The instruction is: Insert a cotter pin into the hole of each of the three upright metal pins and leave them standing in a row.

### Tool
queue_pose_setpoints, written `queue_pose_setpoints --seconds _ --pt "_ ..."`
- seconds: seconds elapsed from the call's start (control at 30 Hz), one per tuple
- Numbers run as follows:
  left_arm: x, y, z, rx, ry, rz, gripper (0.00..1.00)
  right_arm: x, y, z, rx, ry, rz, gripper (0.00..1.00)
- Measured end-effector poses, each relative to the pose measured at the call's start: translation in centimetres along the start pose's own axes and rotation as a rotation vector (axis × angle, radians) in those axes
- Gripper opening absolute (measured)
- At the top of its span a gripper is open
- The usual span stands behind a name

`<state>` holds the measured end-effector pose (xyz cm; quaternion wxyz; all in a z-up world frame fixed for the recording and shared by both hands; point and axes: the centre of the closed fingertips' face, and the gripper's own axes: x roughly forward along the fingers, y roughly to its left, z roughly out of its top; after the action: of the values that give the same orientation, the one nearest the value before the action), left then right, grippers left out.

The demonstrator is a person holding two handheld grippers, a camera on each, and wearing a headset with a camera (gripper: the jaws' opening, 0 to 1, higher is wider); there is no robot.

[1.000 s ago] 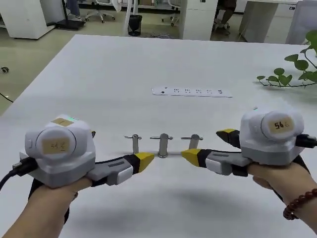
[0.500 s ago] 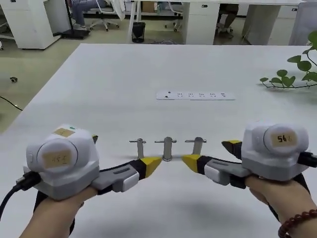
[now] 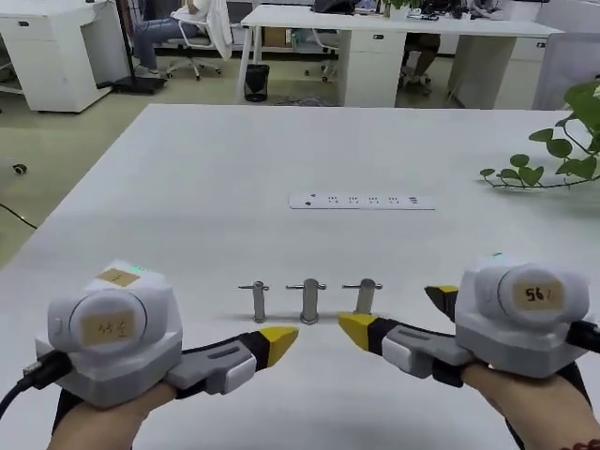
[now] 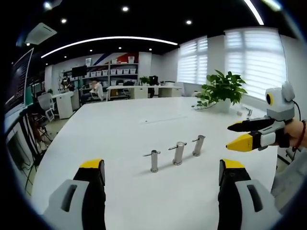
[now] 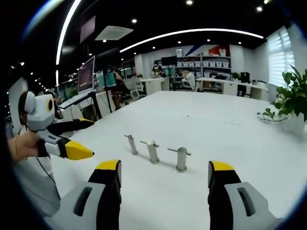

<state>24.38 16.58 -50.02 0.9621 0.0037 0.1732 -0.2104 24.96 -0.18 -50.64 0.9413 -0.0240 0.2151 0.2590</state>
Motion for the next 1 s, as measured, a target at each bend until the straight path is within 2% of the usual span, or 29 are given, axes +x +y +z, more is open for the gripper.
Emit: queue_pose_setpoints --seconds 0.27,0.4,1.0 --pt "-0.5 0.6 -0.1 0.000 0.020 0.025 0.96 -0.1 0.2 -0.5 -0.003 0.025 0.000 0.70" --pt "-0.8 0.9 0.1 0.004 0.016 0.032 0.95 -0.1 0.1 -0.3 0.000 0.026 0.001 0.70" --pt "-1.8 0.9 0.4 0.000 0.007 0.038 0.93 -0.8 0.2 -0.4 0.007 0.031 -0.007 0.68"
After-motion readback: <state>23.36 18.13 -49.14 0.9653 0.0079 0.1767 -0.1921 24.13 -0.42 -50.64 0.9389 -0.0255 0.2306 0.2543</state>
